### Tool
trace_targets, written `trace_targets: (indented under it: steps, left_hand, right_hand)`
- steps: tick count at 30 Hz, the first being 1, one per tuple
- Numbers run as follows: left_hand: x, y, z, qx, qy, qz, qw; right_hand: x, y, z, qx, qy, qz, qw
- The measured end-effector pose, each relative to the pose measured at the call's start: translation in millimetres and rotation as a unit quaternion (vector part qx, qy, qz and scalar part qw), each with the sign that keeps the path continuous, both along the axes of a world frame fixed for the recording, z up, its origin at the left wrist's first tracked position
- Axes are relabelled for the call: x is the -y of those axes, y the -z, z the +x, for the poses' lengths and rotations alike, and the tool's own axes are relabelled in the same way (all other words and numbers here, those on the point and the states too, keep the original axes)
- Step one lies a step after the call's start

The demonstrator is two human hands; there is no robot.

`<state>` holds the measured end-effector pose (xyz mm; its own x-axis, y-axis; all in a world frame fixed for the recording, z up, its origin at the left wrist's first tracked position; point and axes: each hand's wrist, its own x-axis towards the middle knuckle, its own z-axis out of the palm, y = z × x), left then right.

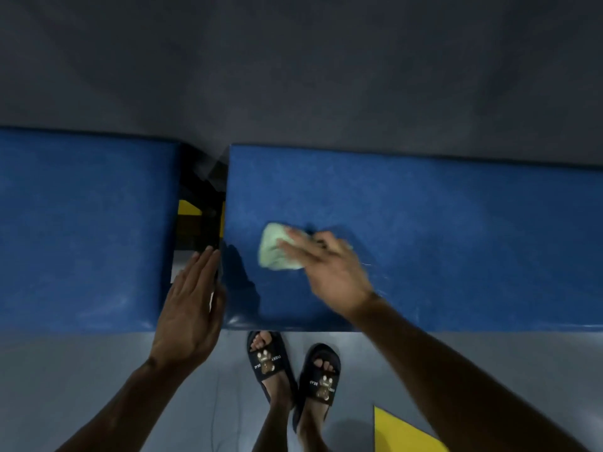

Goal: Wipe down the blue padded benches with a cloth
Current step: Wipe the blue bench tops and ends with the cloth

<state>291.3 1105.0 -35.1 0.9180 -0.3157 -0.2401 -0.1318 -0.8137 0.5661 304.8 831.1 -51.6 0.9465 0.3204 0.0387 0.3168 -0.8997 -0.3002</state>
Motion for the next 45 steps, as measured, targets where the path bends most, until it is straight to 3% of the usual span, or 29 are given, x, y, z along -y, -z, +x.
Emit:
trace_targets:
  steps: [5, 10, 12, 15, 20, 22, 26, 31, 33, 37, 42, 45]
  left_hand:
    - [13, 0, -8, -0.013, -0.004, 0.005, 1.000]
    - [17, -1, -15, -0.015, -0.018, 0.005, 1.000]
    - [17, 0, -20, -0.011, -0.019, 0.004, 1.000]
    - [19, -3, -28, -0.007, -0.025, 0.003, 1.000]
    - [25, -5, -44, -0.012, -0.021, 0.012, 1.000]
    - [29, -6, -50, -0.017, -0.021, 0.015, 1.000]
    - [37, -11, -58, -0.021, -0.033, 0.016, 0.999]
    - [39, -18, -66, -0.023, -0.035, 0.022, 0.999]
    - [36, -20, -70, -0.021, -0.031, 0.025, 0.999]
    - [30, -24, -79, -0.013, -0.039, 0.037, 0.998]
    - [27, -31, -88, -0.004, -0.033, 0.037, 0.999]
    - [26, -28, -91, -0.011, -0.031, 0.040, 0.999]
  right_hand:
    - [97, -1, -40, 0.016, 0.223, 0.012, 0.974]
    - [1, 4, -45, 0.000, 0.423, 0.127, 0.897]
    - [-53, -1, -43, -0.023, 0.401, 0.167, 0.900]
    - [-93, -8, -49, -0.053, 0.295, 0.129, 0.945]
    - [-15, -10, -57, -0.048, 0.066, 0.047, 0.996]
    - [44, -8, -73, -0.035, 0.083, 0.012, 0.996]
    - [115, -11, -121, -0.023, 0.223, 0.009, 0.975]
    - [44, -6, -131, -0.007, 0.401, 0.090, 0.911]
    - [-1, -10, -124, -0.028, 0.386, 0.130, 0.913]
    - [-43, -13, -120, -0.064, 0.308, 0.120, 0.941]
    - [37, -10, -132, -0.043, 0.095, 0.044, 0.994]
    - [111, -11, -150, -0.020, 0.172, 0.017, 0.985]
